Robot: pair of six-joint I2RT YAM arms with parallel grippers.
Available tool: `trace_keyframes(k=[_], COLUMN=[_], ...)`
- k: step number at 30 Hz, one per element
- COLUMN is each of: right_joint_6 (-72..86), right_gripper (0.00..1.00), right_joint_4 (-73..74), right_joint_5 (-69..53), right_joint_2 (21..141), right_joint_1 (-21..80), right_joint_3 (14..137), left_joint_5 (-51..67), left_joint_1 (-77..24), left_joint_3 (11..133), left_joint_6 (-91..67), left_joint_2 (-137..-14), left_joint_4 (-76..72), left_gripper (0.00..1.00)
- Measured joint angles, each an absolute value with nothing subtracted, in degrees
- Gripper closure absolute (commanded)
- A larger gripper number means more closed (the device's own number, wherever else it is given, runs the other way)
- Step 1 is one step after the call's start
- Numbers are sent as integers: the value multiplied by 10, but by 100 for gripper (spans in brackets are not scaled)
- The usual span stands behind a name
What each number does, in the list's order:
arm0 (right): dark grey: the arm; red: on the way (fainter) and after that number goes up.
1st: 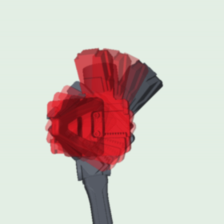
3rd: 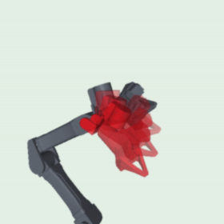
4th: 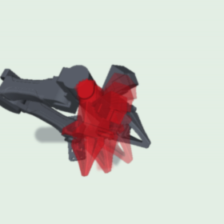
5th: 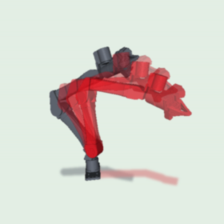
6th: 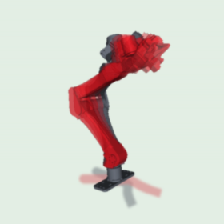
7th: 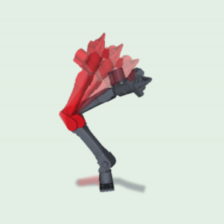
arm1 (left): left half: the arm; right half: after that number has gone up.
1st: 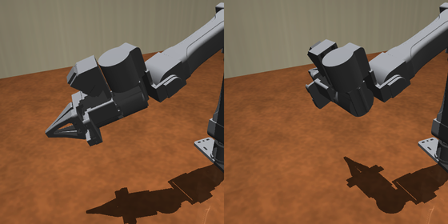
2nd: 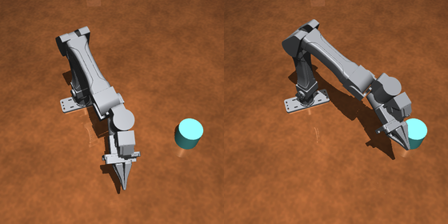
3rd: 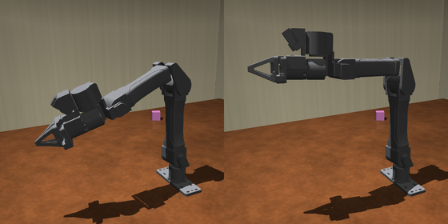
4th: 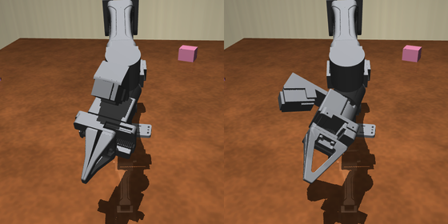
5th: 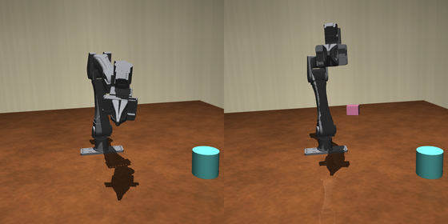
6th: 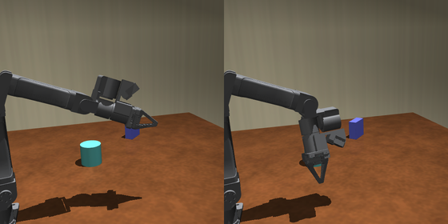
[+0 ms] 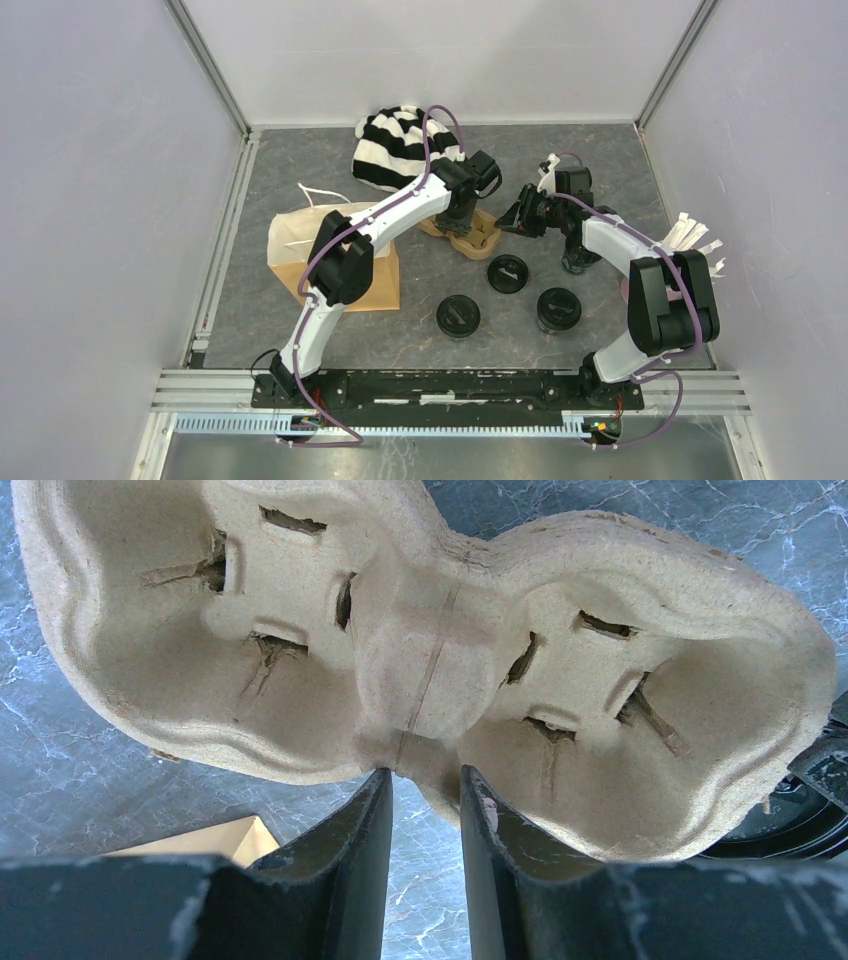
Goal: Pack the takeout coffee
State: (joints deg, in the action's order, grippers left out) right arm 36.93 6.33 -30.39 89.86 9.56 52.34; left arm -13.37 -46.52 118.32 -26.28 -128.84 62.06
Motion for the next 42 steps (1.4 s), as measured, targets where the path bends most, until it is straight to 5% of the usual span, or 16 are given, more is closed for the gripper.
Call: trace_keyframes(k=[42], right_joint_6=[354], right_gripper=[69], right_joint_4=[54], right_joint_5=[-333], right_joint_2=[905], right_joint_1=[93], right_joint_3=[516], left_joint_5=[-134], left_joint_1=[-466], left_joint_3=[1183], left_joint_6=[-263], left_joint_2=[-1288], left_joint_4=[621], left_gripper=[66])
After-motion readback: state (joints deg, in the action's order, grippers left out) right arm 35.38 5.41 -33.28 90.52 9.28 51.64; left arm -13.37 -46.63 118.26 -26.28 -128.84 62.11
